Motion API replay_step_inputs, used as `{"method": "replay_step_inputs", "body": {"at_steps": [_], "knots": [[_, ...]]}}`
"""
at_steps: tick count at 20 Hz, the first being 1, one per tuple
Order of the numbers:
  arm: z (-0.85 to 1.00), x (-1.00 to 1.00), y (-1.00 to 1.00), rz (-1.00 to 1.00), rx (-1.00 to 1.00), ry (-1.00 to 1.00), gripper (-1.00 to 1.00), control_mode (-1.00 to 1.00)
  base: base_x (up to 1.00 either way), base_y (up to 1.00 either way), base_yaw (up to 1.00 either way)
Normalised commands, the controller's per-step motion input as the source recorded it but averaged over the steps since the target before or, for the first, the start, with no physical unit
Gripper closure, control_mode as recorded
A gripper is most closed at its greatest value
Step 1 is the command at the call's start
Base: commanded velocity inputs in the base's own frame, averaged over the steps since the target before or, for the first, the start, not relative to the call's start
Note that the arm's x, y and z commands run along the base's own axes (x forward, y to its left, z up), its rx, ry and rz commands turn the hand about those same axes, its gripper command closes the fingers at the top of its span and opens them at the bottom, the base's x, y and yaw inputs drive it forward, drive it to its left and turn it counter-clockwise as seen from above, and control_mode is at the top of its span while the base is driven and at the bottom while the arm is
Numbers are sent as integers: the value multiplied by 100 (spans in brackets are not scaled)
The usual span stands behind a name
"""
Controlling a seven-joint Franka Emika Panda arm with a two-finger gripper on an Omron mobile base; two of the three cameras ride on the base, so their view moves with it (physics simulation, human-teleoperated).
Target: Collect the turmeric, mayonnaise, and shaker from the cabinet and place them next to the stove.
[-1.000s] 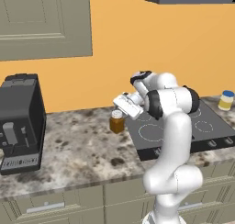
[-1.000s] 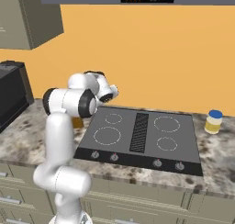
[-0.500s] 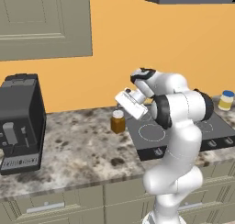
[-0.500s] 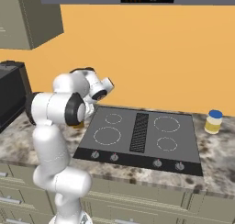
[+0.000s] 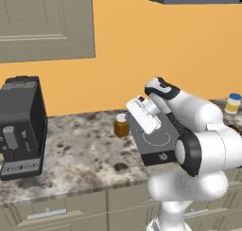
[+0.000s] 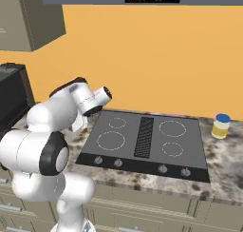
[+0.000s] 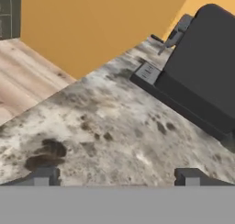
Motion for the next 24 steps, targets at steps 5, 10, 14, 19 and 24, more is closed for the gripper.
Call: {"method": "replay_step_inputs", "body": {"at_steps": [5,10,14,19,24], "knots": [[24,-68,-1,-38,0,4,-100,-100,0,0,0],[10,-39,0,-49,-2,13,-100,-100,0,0,0],[20,-32,0,-50,0,20,-100,-100,0,0,0],[22,-29,0,-52,0,24,-100,-100,0,0,0],[3,-37,0,-52,0,16,-100,-100,0,0,0]]}}
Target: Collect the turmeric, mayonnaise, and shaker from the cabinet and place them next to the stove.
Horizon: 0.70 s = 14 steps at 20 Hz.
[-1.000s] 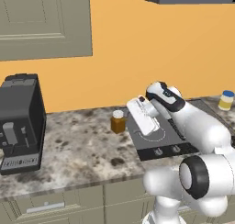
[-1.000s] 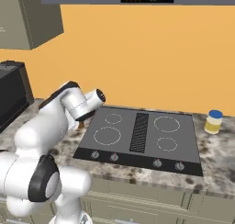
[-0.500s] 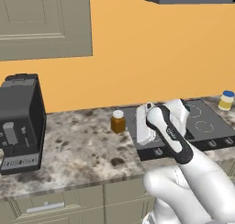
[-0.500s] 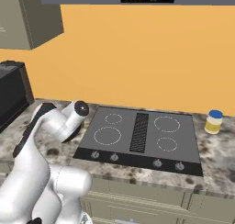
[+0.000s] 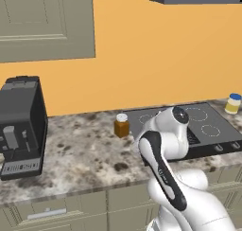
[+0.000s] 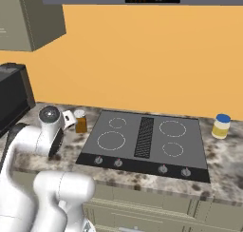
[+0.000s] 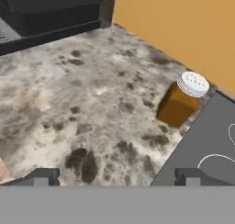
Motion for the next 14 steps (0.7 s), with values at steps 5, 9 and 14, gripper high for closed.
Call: {"method": "replay_step_inputs", "body": {"at_steps": [5,9,14], "knots": [[4,-51,-17,-44,0,14,-100,-100,0,0,0],[0,-75,-39,-31,-5,8,-100,-100,0,0,0],[0,-90,-47,-24,-7,0,-100,-100,0,0,0]]}}
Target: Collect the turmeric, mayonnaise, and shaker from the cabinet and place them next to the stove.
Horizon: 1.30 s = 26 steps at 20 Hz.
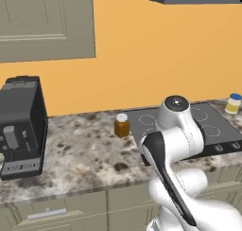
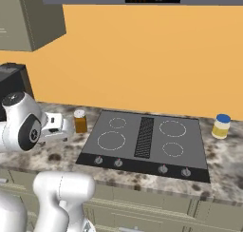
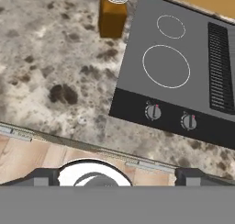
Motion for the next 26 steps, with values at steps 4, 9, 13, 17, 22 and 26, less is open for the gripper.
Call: {"method": "replay_step_inputs", "body": {"at_steps": [4,9,13,17,22,26], "knots": [[6,-67,-16,-17,-1,-1,-100,-100,0,0,0],[-1,-24,0,-2,0,1,-100,-100,0,0,0],[-1,-29,0,-11,0,-1,-100,100,-33,0,-22],[0,0,0,0,0,0,-100,100,-52,0,-58],[0,0,0,0,0,0,-100,100,-36,0,-59],[0,0,0,0,0,0,-100,100,-14,-4,-59]]}}
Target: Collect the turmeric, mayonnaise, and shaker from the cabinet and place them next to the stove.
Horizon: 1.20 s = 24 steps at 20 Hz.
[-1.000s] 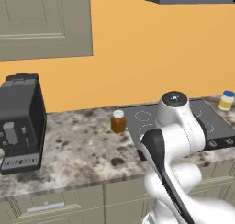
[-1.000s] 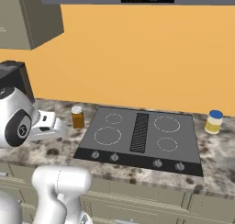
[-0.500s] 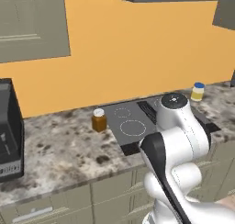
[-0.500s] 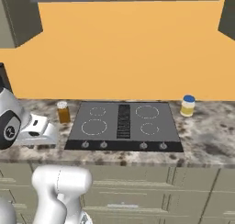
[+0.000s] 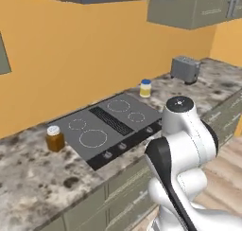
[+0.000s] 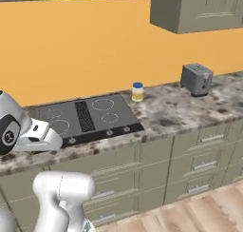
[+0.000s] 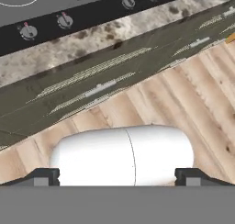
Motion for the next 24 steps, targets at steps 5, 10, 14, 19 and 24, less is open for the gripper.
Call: {"method": "replay_step_inputs", "body": {"at_steps": [5,10,14,19,24], "knots": [[0,0,0,0,0,0,-100,100,0,-8,-66],[0,0,0,0,0,0,-100,100,9,-25,-69],[0,0,0,0,0,0,-100,100,14,-56,-61],[0,0,0,0,0,0,-100,100,24,-70,-54],[0,0,0,0,0,0,-100,100,47,-61,-44]]}}
